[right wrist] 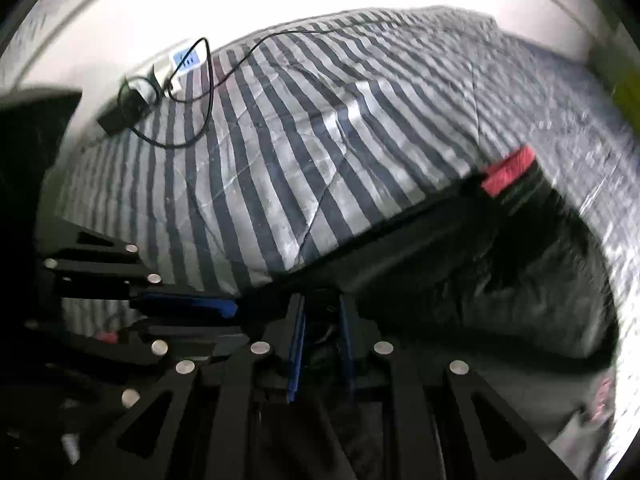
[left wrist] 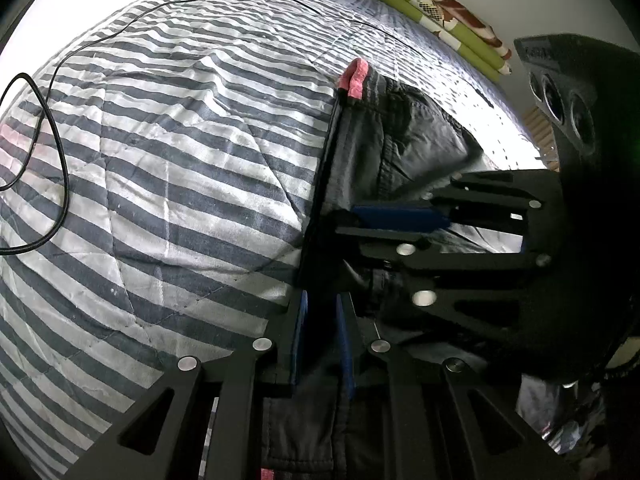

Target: Fold clothes

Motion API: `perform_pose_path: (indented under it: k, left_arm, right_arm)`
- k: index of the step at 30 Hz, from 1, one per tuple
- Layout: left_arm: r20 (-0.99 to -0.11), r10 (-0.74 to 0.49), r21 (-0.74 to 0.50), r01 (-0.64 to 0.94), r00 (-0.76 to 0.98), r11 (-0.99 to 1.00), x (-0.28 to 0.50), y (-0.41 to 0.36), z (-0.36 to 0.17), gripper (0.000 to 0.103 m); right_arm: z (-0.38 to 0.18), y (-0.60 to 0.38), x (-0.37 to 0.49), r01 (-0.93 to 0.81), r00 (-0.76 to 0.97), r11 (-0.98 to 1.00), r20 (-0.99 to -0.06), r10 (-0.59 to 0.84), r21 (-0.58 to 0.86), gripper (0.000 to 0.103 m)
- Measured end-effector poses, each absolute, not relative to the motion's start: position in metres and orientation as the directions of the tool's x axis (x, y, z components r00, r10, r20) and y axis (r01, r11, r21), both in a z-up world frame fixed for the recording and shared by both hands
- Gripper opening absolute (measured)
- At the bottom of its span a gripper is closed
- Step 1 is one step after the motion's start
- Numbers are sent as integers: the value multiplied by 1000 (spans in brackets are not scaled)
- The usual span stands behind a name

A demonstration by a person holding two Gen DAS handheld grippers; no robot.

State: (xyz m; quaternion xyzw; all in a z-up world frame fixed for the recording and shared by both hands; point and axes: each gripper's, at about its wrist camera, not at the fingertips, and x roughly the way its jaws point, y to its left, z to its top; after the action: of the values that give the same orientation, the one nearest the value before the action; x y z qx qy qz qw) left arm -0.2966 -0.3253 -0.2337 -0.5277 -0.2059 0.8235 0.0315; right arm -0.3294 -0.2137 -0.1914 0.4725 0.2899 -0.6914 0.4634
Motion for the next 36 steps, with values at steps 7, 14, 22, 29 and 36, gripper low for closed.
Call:
perform_pose_path:
  k: [7, 14, 22, 29, 36]
  left_arm:
    - [-854, 272, -375, 162, -444, -913, -296, -325, -234, 15]
    - [-854, 271, -375, 163, -444, -913, -296, -325, -235, 15]
    - [-855, 268, -373, 168, -444, -913, -296, -324, -236, 16]
    - [-856, 267, -372, 169, -444, -913, -297, -324, -236, 16]
    - [-855, 266, -372, 171, -445, -912, -299, -324, -237, 16]
  right_arm:
    - [-194, -211, -355, 866, -81, -479, -905, -418, 144, 15]
    - [-195, -192, -390, 754, 33, -554, -863, -504, 352, 15]
    - [-192, -197, -374, 788, 122, -483, -865, -486, 382, 15]
    - [-193, -206, -346, 889, 17, -412, -913, -407, 200, 15]
    - [-196, -212, -322, 939, -128, -344, -918, -374, 9, 15]
